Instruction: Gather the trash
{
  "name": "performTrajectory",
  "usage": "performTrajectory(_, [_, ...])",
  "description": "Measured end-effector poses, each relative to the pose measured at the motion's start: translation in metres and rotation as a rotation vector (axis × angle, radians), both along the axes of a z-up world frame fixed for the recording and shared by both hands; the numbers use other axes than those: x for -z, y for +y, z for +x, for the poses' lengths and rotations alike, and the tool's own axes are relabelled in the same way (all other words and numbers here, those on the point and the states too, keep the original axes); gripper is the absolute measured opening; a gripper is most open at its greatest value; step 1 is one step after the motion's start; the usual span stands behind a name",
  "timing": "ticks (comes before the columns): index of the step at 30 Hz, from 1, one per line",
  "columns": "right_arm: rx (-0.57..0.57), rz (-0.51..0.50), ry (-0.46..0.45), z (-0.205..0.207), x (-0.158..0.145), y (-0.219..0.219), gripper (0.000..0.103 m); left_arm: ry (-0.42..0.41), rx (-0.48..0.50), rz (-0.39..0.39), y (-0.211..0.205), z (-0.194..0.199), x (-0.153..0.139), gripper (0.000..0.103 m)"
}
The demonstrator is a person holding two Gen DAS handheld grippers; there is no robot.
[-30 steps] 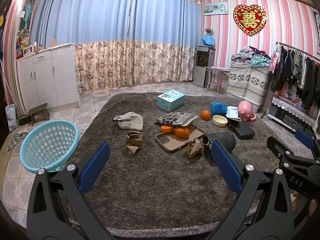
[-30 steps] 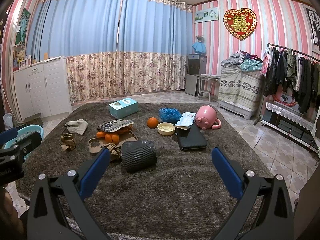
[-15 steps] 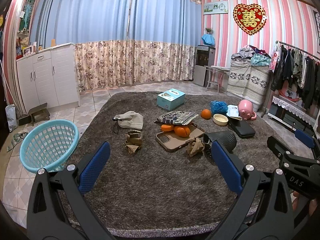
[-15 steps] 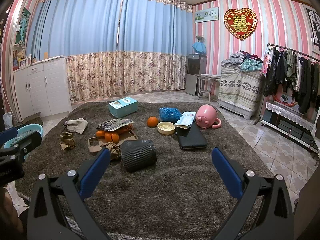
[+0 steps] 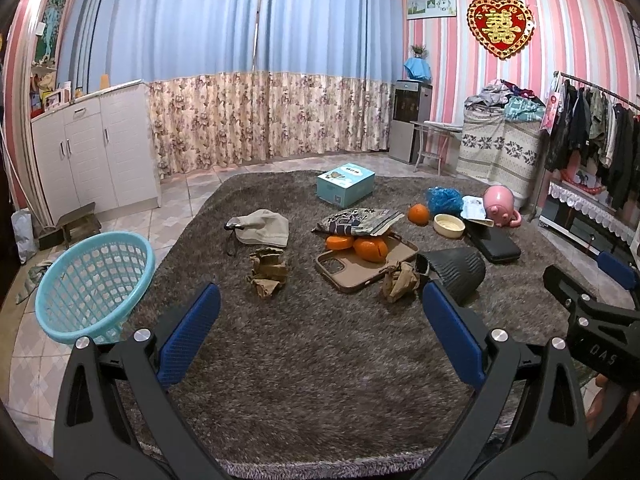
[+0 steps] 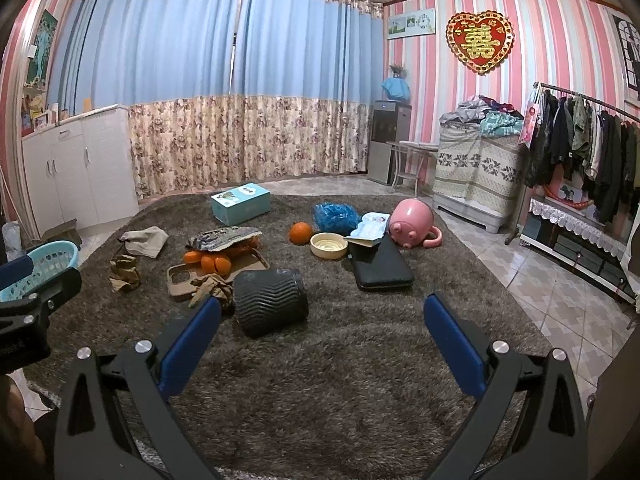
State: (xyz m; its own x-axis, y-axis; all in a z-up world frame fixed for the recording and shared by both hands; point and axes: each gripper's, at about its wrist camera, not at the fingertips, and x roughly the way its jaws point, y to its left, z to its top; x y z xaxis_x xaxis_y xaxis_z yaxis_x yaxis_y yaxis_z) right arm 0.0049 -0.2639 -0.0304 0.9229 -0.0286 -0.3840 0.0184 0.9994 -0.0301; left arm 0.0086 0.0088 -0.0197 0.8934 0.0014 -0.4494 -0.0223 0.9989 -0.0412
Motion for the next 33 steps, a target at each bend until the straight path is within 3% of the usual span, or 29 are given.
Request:
performTrajectory(10, [-0.032,-0.018,-0.007,0.019,0.006,0.007,0.099,-0.012,-0.033,0.004,0.011,0.010,-0.004,0.098])
performTrajectory(16, [-0.107,0.054,0.107,0.046,0.024,0.007,0.099,0.013,-0.035,-0.008,0.020,0.022,-0.001,0.098])
performTrajectory(23, [-0.144,-0.012,0.174,0.071,0.048,0.025,0.099,0.060,-0.035,0.000,0.029,0.040,0.010,0.098])
performTrajectory(33, [-0.183,0.000,0.248,0.119,0.059,0.034,0.099,0.097,-0.070,-0.003,0.055,0.067,0.019,0.098])
